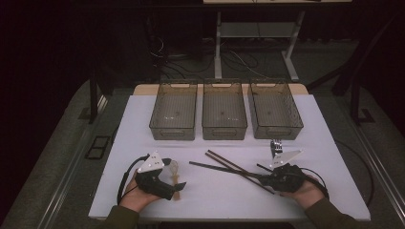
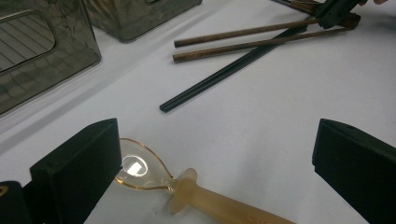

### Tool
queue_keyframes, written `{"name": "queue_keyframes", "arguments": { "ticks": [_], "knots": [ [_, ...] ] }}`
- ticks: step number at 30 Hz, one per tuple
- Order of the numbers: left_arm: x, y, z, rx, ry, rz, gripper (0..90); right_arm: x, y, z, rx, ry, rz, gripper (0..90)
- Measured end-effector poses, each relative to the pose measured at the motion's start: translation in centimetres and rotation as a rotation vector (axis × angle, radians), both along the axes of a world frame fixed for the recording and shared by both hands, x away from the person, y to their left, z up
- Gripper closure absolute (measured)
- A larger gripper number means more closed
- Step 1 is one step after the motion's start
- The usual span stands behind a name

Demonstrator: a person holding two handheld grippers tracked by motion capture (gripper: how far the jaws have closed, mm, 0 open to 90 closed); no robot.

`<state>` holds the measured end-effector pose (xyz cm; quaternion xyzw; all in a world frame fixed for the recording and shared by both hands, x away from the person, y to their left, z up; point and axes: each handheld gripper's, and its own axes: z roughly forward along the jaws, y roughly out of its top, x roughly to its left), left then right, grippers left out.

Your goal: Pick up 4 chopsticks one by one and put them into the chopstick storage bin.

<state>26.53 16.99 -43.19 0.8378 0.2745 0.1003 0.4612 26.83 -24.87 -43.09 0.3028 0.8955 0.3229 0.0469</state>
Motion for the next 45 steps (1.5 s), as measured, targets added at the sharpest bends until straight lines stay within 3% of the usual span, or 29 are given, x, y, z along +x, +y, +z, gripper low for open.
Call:
{"name": "queue_keyframes", "arguments": {
  "ticks": [7, 22, 35, 45],
  "knots": [
    [0.0, -0.1, -0.2, 0.003, 0.001, -0.005, 0.0, 0.2, -0.4, 0.8, 0.063, -0.001, -0.011, 85.3],
    [0.0, -0.1, -0.6, 0.007, 0.004, -0.030, 0.0, 1.4, -0.1, 2.6, 0.134, -0.020, -0.035, 85.2],
    [0.6, -0.5, -0.5, -0.028, -0.010, -0.041, 0.0, 3.6, 1.0, 3.9, 0.209, -0.023, -0.083, 85.2],
    [0.2, -0.3, -0.3, -0.035, -0.016, -0.035, 0.0, 5.1, 2.5, 4.6, 0.226, -0.037, -0.085, 85.2]
  ]
}}
